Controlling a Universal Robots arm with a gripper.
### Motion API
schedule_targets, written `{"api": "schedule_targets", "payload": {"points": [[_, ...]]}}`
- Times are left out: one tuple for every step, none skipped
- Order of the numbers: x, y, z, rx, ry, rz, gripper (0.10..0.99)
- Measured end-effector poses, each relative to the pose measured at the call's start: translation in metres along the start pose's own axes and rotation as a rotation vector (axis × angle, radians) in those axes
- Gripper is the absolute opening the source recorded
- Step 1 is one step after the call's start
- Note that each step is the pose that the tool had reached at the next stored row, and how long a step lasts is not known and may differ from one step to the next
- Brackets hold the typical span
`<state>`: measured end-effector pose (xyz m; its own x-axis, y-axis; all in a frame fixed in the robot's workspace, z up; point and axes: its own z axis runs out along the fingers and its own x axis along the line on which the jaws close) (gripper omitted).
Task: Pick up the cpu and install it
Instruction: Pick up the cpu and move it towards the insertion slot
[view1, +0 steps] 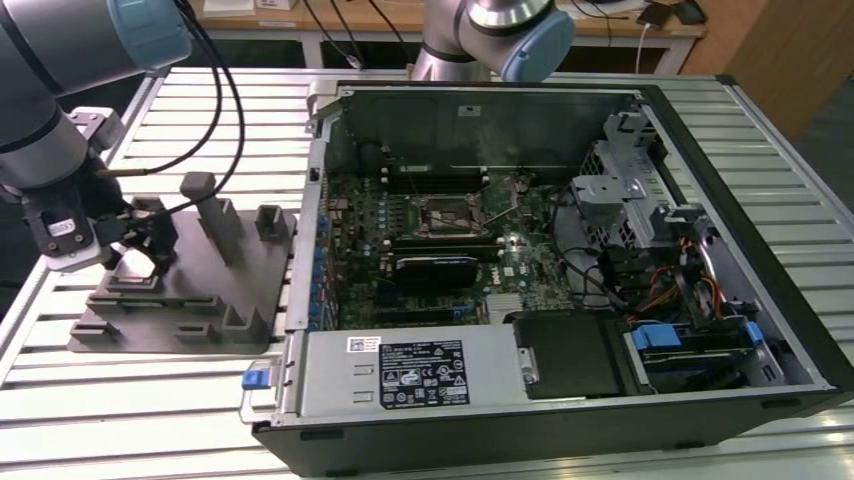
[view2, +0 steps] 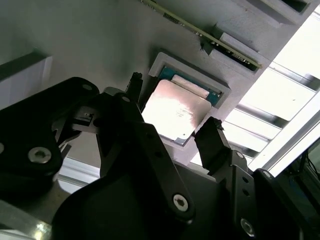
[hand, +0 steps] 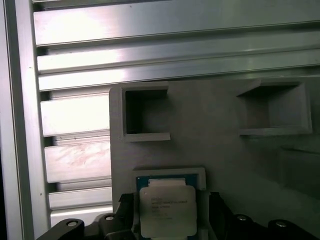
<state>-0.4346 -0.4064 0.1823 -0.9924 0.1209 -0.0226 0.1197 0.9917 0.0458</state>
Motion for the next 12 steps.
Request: {"api": "schedule_targets", "payload": {"points": [[0.0004, 0.0, 0.0001, 0.0, 0.0, 0.0, 0.706], [0.0008, 0.0, 0.0003, 0.0, -0.0001, 0.0, 0.706], [0.0011, 0.0, 0.0006, 0.0, -0.0001, 0.0, 0.706], [0.0014, 0.0, 0.001, 0.0, -0.0002, 0.0, 0.706], [0.0017, -0.0001, 0.0015, 0.0, -0.0002, 0.0, 0.706], [0.002, -0.0001, 0.0019, 0.0, -0.0002, 0.0, 0.706], [0.0021, -0.0001, 0.002, 0.0, -0.0001, 0.0, 0.706], [0.0022, -0.0001, 0.002, 0.0, -0.0001, 0.0, 0.706], [0.0022, -0.0001, 0.002, 0.0, 0.0, 0.0, 0.706], [0.0023, -0.0001, 0.002, 0.0, 0.0, 0.0, 0.706], [0.0023, -0.0001, 0.0021, 0.0, -0.0001, 0.0, 0.706], [0.0023, -0.0001, 0.0021, 0.0, -0.0001, 0.0, 0.706]]}}
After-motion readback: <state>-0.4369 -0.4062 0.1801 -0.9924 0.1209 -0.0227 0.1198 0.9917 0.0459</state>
